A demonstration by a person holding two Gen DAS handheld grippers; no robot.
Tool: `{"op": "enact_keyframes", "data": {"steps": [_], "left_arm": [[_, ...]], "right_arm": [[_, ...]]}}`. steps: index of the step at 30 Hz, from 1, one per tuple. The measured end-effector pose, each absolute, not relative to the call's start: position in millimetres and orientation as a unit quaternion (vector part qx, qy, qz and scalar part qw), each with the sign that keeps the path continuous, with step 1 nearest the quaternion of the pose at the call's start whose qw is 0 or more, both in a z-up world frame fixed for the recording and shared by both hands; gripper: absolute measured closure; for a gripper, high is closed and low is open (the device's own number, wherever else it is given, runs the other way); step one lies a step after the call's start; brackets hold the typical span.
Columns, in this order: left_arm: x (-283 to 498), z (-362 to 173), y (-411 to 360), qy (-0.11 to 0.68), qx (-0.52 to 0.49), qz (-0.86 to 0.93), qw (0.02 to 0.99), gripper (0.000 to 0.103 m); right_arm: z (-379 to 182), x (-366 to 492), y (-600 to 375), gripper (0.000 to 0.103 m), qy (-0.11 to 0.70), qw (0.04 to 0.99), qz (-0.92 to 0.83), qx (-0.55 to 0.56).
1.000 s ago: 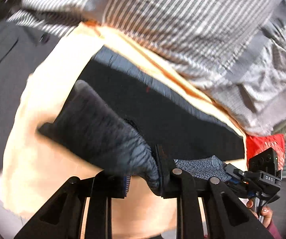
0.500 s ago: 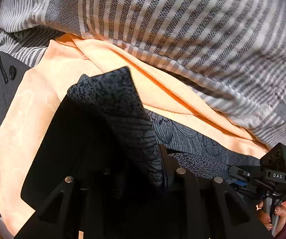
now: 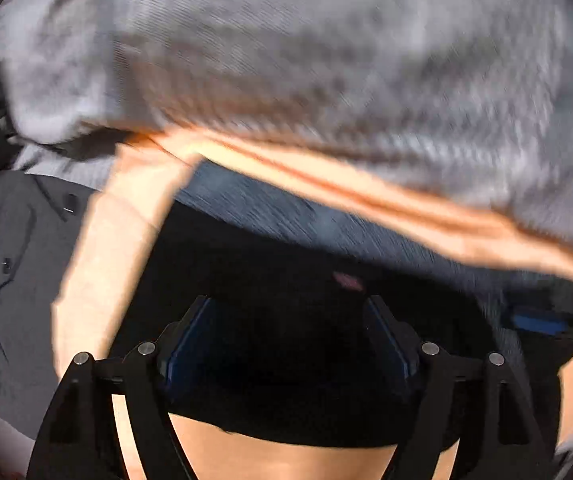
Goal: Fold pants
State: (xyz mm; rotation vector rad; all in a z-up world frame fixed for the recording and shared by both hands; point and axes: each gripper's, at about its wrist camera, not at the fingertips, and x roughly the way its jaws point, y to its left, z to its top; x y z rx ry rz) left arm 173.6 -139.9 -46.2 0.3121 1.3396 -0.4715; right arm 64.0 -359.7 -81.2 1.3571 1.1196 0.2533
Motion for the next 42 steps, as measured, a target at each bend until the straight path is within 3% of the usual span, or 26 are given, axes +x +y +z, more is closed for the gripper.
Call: {"op": "enact_keyframes", "data": {"steps": [4,7,8,13,15,16,26,33,42], "left_arm": [[154.5,-84.9,-157.7,0.630,0.168,-0.201,0.731,0.026],[159.3,-97.3,-157.0,0.626,0.165,-0.178,0.741,0.020],[161.7,-96.2,-156.8,0.628,0.166,-0.174,0.740,0.020],[155.5,-78.5,-150.8,0.626,0.176,-0.165,0.742,0.020],[144.1,-67.4,-148.5,0.626,0.171,-0.175,0.740,0.020],[136.7,-63.3,-149.2,0.625,0.173,-0.182,0.739,0.020],[10.0,-53.6,-200.3,0.605,0.244,-0.337,0.679,0.020],[-59.1,-57.6,-210.9,0.598,0.264,-0.394,0.646,0.020],[-65.6,-47.8,-196.1,0.546,0.320,-0.397,0.665,0.020]], "right_arm": [[-96.6,47.8,-326.2,0.043,0.549,0.603,0.127,0.565],[-127.5,37.6,-322.5,0.044,0.606,0.595,0.079,0.521],[-132.1,35.0,-330.0,0.052,0.614,0.604,0.052,0.505],[-104.9,17.1,-361.7,0.051,0.553,0.630,0.038,0.544],[-83.9,0.3,-367.1,0.037,0.539,0.656,0.021,0.528],[-75.5,-14.2,-370.2,0.035,0.534,0.668,0.005,0.519],[-42.5,-219.0,-352.9,0.035,0.506,0.660,-0.177,0.527],[-55.4,-363.4,-342.8,0.035,0.453,0.592,-0.286,0.602],[-68.3,-427.5,-320.6,0.035,0.440,0.559,-0.354,0.607]]}}
